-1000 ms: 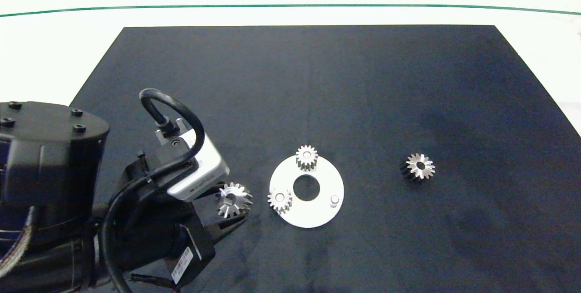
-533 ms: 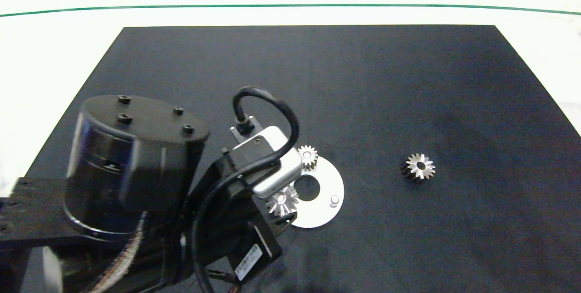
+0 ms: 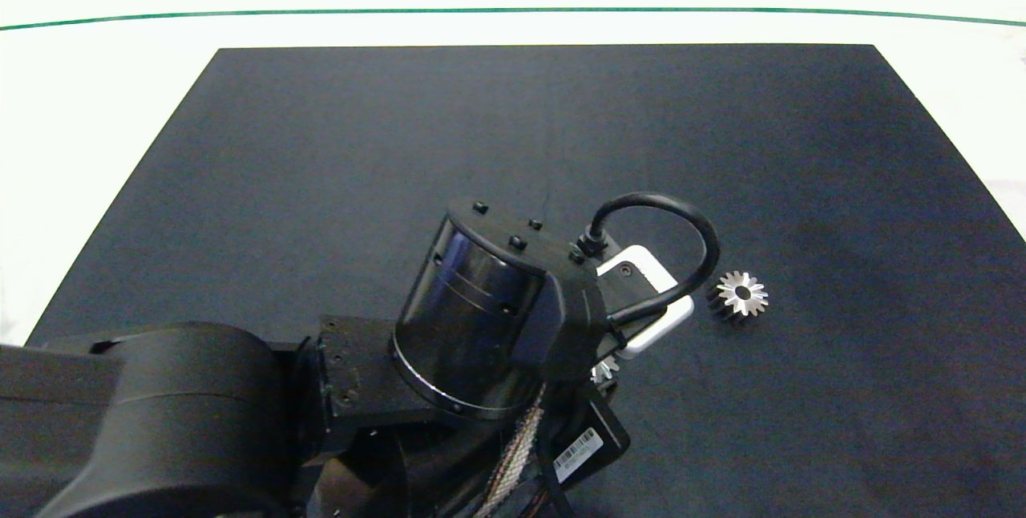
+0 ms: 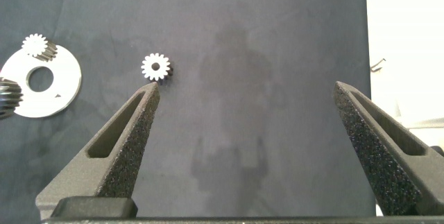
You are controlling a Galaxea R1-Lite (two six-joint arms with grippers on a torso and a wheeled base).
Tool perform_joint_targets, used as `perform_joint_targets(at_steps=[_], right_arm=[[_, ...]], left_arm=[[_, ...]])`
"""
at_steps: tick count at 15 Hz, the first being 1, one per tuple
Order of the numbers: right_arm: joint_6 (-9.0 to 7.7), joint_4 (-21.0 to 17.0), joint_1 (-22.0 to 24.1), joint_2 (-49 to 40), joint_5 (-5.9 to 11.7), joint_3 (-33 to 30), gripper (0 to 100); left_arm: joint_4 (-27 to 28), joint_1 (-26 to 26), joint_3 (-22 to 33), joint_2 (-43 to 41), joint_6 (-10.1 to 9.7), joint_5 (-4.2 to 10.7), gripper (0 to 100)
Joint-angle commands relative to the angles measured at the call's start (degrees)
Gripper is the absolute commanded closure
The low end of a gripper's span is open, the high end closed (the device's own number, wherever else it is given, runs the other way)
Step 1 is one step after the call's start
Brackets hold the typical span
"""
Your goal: Remove an incorrectly installed larger gear and replace it with the correct smaller gear
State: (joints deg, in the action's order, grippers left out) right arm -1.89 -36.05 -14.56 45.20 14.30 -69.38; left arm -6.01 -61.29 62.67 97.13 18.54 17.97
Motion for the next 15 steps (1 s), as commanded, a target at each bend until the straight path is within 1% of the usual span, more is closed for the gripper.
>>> perform_joint_targets(at_steps=[1,3,4,7,13,15], right_arm=[[0.22,-0.2,-0.2,-0.8,0.03,1.4,0],[0.40,-0.2,-0.3,-1.0,-0.24,3.5,0],[0.40,-0.2,-0.3,-1.0,-0.24,3.6,0],[0.48,0.0,-0.2,-0.9,-0.24,3.5,0],[0.48,0.0,-0.4,-1.1,-0.41,3.7,0],[0.48,-0.1,-0.5,-1.3,-0.50,4.0,0]], left_arm=[[-0.1,0.1,2.1,4.5,0.18,0.75,75],[-0.1,0.0,2.5,5.9,0.18,1.81,75],[-0.1,0.0,2.7,6.6,0.27,2.07,75],[-0.1,0.2,3.8,7.5,0.27,2.07,75],[-0.1,0.2,7.6,11.6,0.27,2.16,75],[-0.1,0.6,7.9,12.0,0.18,2.16,75]])
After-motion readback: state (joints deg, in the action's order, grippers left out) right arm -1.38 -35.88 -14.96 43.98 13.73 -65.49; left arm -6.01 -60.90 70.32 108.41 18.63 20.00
